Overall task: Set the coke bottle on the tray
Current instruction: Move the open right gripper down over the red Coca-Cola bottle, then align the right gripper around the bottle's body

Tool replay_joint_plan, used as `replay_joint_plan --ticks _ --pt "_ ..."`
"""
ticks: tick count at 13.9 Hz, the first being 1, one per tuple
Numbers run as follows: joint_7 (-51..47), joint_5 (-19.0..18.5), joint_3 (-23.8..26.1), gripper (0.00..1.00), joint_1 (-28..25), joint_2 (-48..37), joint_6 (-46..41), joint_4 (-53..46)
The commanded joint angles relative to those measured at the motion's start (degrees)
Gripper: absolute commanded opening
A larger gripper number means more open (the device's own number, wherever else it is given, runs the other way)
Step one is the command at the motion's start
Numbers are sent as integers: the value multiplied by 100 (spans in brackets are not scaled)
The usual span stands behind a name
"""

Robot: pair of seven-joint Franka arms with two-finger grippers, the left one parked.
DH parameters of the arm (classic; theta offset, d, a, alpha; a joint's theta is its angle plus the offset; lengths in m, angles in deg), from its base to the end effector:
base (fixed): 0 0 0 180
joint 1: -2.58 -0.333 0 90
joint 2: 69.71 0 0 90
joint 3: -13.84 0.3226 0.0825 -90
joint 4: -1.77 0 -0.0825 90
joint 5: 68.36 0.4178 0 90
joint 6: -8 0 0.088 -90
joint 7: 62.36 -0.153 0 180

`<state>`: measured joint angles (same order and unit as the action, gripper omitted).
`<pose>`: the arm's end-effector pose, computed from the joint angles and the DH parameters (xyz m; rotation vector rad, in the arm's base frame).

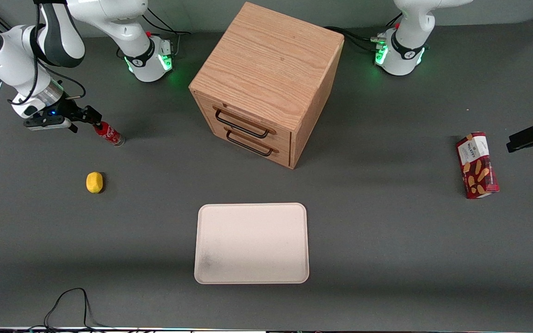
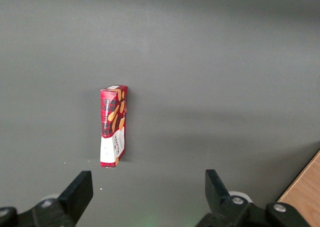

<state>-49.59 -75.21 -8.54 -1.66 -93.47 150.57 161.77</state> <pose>0.3828 -0.1044 0.2638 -3.0848 -0.0337 -0.1632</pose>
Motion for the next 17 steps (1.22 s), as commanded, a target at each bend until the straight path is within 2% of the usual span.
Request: replay_joint_plan --ticks 1,17 --pt "94 -88 -73 100 -77 -6 289 251" --pt "463 -132 -90 98 -59 -111 246 541"
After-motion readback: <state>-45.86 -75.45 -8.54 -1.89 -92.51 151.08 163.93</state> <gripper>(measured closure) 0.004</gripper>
